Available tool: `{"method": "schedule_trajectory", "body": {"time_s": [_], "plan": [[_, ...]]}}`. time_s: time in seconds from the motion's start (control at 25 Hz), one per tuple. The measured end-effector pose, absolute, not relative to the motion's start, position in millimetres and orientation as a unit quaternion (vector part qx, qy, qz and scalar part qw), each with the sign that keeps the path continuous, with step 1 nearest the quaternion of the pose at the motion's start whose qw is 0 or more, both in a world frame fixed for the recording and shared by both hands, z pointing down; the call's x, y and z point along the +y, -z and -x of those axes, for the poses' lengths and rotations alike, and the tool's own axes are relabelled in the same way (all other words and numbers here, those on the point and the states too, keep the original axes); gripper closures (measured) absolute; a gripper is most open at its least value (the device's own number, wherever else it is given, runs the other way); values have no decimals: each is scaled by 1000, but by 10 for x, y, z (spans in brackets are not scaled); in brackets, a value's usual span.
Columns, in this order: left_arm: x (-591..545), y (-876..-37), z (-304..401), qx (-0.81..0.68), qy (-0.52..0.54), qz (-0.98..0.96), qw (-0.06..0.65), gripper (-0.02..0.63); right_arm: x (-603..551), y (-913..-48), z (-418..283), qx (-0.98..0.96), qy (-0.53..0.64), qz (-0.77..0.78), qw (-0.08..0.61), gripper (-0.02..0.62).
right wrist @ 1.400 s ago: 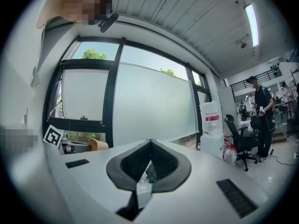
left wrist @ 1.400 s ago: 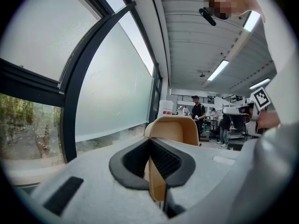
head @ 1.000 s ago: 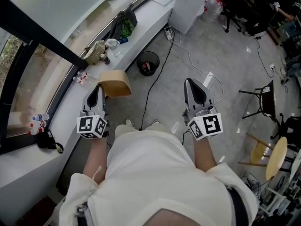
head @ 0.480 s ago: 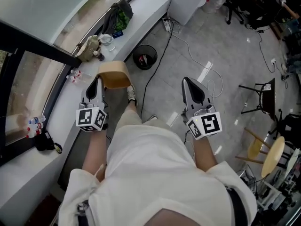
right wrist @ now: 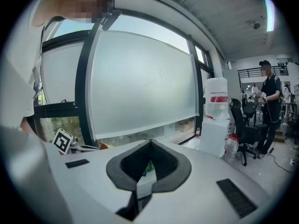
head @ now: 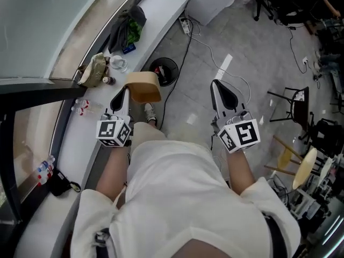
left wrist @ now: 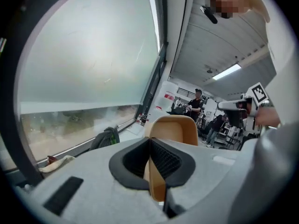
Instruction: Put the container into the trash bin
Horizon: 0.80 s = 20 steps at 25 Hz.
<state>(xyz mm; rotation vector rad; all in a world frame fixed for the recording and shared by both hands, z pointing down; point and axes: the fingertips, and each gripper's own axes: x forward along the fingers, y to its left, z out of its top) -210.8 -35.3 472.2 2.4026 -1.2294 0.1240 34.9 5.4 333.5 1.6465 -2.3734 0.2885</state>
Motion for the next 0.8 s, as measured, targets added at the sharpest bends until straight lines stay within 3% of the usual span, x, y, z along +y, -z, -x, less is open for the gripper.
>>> {"method": "schedule_trajectory", "body": {"time_s": [0.28, 0.8], "plan": [[-978, -5277, 1674, -430, -59, -863, 259, 586, -611, -3691, -325, -823, -118, -536, 148, 594], [-1325, -6433, 1082, -480, -144, -815, 292, 586, -1242, -5132, -759, -855, -173, -453, 183, 594]]}}
